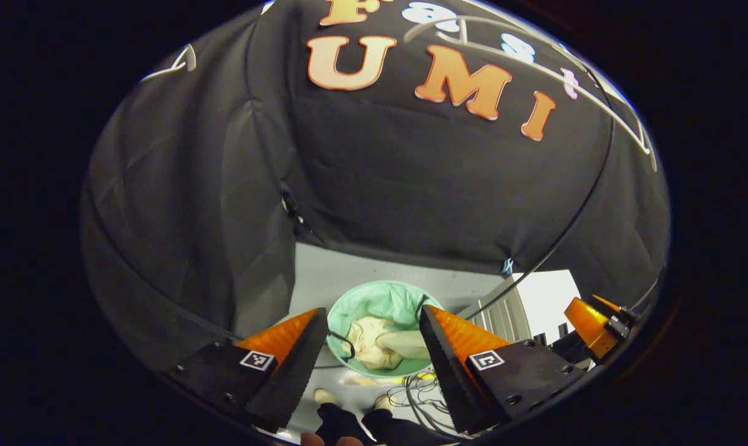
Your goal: Grasp the clothes on the hanger with both hands and then place them into the laundry hamper below.
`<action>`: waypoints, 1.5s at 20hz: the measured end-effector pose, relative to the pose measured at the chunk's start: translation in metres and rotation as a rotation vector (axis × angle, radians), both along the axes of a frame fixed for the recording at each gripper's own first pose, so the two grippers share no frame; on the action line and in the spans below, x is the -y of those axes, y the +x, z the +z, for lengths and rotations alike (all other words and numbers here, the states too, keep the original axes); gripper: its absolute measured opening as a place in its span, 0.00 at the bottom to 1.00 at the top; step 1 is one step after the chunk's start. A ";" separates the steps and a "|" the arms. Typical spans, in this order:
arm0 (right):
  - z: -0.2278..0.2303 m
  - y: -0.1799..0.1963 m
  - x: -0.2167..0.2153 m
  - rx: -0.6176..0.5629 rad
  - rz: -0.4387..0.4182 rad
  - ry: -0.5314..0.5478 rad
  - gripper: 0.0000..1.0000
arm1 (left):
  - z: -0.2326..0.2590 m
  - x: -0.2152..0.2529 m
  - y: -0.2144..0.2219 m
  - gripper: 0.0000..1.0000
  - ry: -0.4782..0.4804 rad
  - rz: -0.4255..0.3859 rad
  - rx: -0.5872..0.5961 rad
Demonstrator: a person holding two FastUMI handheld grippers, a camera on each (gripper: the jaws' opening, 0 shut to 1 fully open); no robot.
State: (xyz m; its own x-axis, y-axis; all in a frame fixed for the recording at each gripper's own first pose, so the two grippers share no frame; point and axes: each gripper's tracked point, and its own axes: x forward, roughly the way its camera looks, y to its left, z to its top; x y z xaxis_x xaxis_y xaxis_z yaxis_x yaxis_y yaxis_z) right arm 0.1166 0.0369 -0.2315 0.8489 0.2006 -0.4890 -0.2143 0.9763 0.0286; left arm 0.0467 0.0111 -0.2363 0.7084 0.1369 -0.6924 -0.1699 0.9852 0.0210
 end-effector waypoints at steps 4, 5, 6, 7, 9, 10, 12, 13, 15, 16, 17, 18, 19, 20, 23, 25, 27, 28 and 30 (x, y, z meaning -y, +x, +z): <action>0.064 -0.010 0.015 0.107 -0.002 0.023 0.94 | 0.059 0.012 0.002 0.98 -0.007 -0.008 0.133; 0.082 -0.016 0.018 0.140 0.004 0.019 0.94 | 0.076 0.016 0.003 0.98 -0.007 -0.018 0.168; 0.102 -0.019 0.019 0.174 0.010 0.019 0.94 | 0.093 0.022 0.004 0.98 -0.006 -0.030 0.205; 0.119 -0.023 0.020 0.207 0.015 0.022 0.93 | 0.110 0.028 0.006 0.98 -0.005 -0.039 0.244; 0.154 -0.026 0.021 0.275 0.023 0.028 0.93 | 0.145 0.035 0.011 1.00 0.001 -0.064 0.319; 0.173 -0.028 0.022 0.307 0.026 0.027 0.94 | 0.160 0.038 0.011 1.00 0.008 -0.072 0.353; 0.205 -0.030 0.024 0.357 0.031 0.016 0.94 | 0.195 0.039 0.013 0.98 0.039 -0.093 0.426; 0.215 -0.033 0.029 0.382 0.031 0.010 0.93 | 0.213 0.040 0.012 0.97 0.055 -0.101 0.457; 0.241 -0.032 0.032 0.420 0.035 0.007 0.93 | 0.244 0.041 0.007 1.00 0.072 -0.104 0.514; 0.254 -0.033 0.031 0.436 0.041 0.016 0.93 | 0.253 0.042 0.007 1.00 0.074 -0.103 0.538; 0.264 -0.035 0.029 0.451 0.048 0.026 0.93 | 0.264 0.042 0.008 1.00 0.075 -0.105 0.559; 0.273 -0.035 0.029 0.466 0.053 0.031 0.93 | 0.274 0.041 0.008 0.97 0.079 -0.107 0.579; 0.281 -0.034 0.030 0.481 0.057 0.029 0.99 | 0.285 0.040 0.010 0.94 0.086 -0.108 0.598; 0.291 -0.033 0.031 0.496 0.056 0.022 0.87 | 0.295 0.037 0.011 0.97 0.102 -0.108 0.619; 0.305 -0.032 0.037 0.518 0.053 0.016 0.99 | 0.323 0.033 0.009 0.99 0.137 -0.098 0.677; 0.316 -0.031 0.040 0.537 0.051 0.025 0.99 | 0.333 0.032 0.005 0.98 0.123 -0.088 0.704; 0.326 -0.028 0.045 0.566 0.039 0.016 0.99 | 0.341 0.031 0.008 0.97 0.128 -0.086 0.728; 0.329 -0.027 0.047 0.574 0.037 0.009 0.99 | 0.344 0.025 0.008 0.97 0.140 -0.078 0.736; 0.330 -0.027 0.048 0.575 0.041 0.018 0.99 | 0.344 0.024 0.006 0.97 0.146 -0.063 0.746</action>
